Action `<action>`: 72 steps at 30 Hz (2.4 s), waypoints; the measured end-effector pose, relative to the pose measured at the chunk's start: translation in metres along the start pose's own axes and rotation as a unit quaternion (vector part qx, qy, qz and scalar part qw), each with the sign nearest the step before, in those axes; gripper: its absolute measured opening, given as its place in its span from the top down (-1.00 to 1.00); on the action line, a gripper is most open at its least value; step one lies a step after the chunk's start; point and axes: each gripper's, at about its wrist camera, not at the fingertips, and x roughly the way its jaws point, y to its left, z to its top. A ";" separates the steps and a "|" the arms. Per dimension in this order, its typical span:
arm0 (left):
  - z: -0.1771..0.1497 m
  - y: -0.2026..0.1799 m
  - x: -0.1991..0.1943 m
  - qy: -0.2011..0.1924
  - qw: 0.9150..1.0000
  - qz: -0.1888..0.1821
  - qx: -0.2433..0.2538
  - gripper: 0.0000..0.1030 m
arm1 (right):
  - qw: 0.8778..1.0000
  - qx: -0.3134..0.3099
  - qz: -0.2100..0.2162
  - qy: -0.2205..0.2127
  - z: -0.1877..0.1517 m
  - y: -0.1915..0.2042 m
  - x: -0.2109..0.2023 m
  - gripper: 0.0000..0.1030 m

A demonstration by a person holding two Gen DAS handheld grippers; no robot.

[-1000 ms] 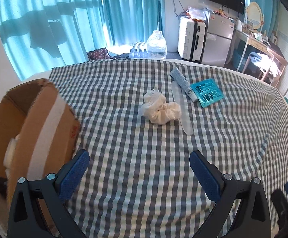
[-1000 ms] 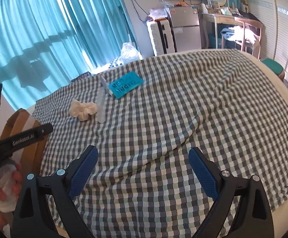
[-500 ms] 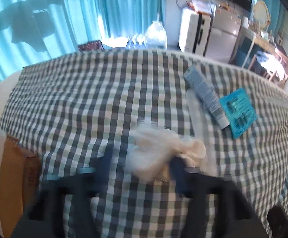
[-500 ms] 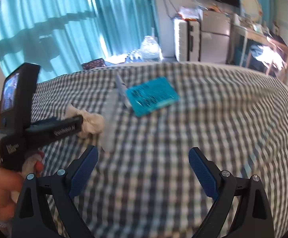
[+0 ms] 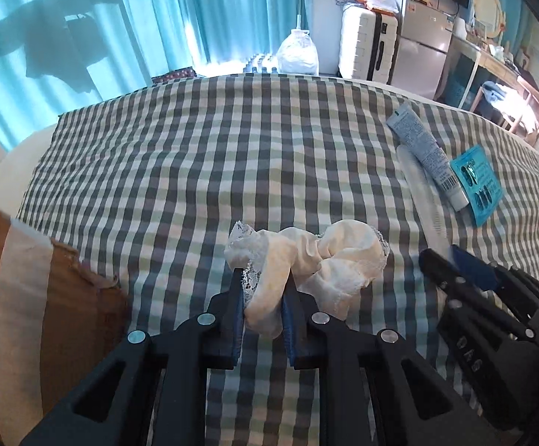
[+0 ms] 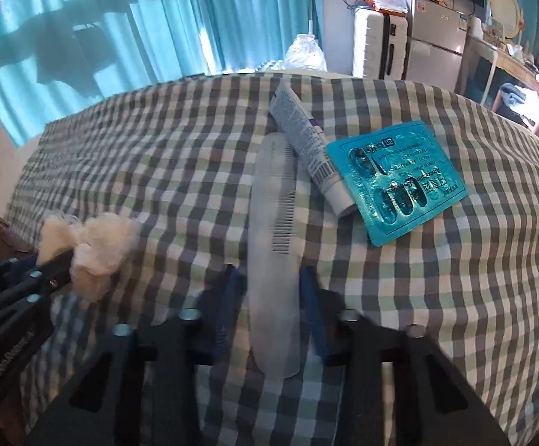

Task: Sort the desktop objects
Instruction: 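Grasp the crumpled white tissue with the left tool while the right tool grasps the clear comb, then carry the tissue with the left tool while the right tool carries the comb to the box, then open both tools to drop the tissue and comb into the box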

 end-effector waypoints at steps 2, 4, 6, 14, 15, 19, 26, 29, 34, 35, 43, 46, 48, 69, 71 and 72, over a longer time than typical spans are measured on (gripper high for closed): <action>-0.010 0.003 -0.003 0.006 1.000 -0.001 -0.001 0.66 | 1.000 0.008 0.009 0.009 -0.005 -0.003 -0.009 0.51; -0.021 0.006 -0.011 0.009 1.000 0.000 -0.006 0.66 | 1.000 0.007 0.013 0.005 -0.013 -0.004 -0.022 0.51; -0.032 0.000 -0.021 0.013 1.000 -0.009 -0.006 0.66 | 1.000 0.006 0.022 0.011 -0.024 -0.002 -0.038 0.51; -0.068 -0.011 -0.087 0.002 0.999 -0.022 0.024 0.66 | 0.999 0.016 0.027 0.040 -0.087 -0.002 -0.090 0.51; -0.072 -0.009 -0.097 -0.003 0.999 -0.021 0.025 0.66 | 0.999 0.015 0.027 0.042 -0.094 -0.002 -0.097 0.51; -0.085 -0.006 -0.137 -0.015 0.999 -0.025 0.020 0.65 | 0.999 0.019 0.030 0.031 -0.115 -0.002 -0.139 0.51; -0.093 -0.014 -0.204 -0.049 0.998 -0.033 0.026 0.66 | 0.999 0.001 0.027 -0.019 -0.122 0.012 -0.218 0.51; -0.092 -0.012 -0.232 -0.069 0.997 -0.035 0.027 0.65 | 0.999 -0.005 0.033 -0.042 -0.123 0.021 -0.250 0.51; -0.088 0.003 -0.271 -0.104 0.994 -0.035 0.026 0.65 | 0.996 -0.006 0.061 -0.066 -0.117 0.040 -0.286 0.51; -0.085 0.008 -0.274 -0.111 0.993 -0.033 0.026 0.65 | 0.995 -0.010 0.069 -0.069 -0.109 0.043 -0.292 0.51; -0.068 0.066 -0.315 -0.150 0.988 -0.020 -0.014 0.65 | 0.989 -0.050 0.102 -0.094 -0.087 0.098 -0.317 0.51; -0.058 0.098 -0.321 -0.161 0.986 -0.009 -0.027 0.65 | 0.985 -0.070 0.123 -0.095 -0.075 0.129 -0.320 0.51; -0.050 0.123 -0.322 -0.168 0.985 0.008 -0.040 0.65 | 0.983 -0.082 0.132 -0.098 -0.071 0.148 -0.320 0.51; -0.072 0.276 -0.182 -0.045 0.991 0.058 -0.114 0.58 | 0.972 -0.095 0.215 0.002 -0.025 0.293 -0.172 0.39; -0.072 0.276 -0.178 -0.041 0.992 0.047 -0.109 -0.01 | 0.973 -0.087 0.215 -0.002 -0.016 0.295 -0.169 -0.17; -0.072 0.276 -0.177 -0.038 0.993 0.048 -0.105 -0.29 | 0.973 -0.077 0.216 -0.012 -0.014 0.293 -0.171 -0.30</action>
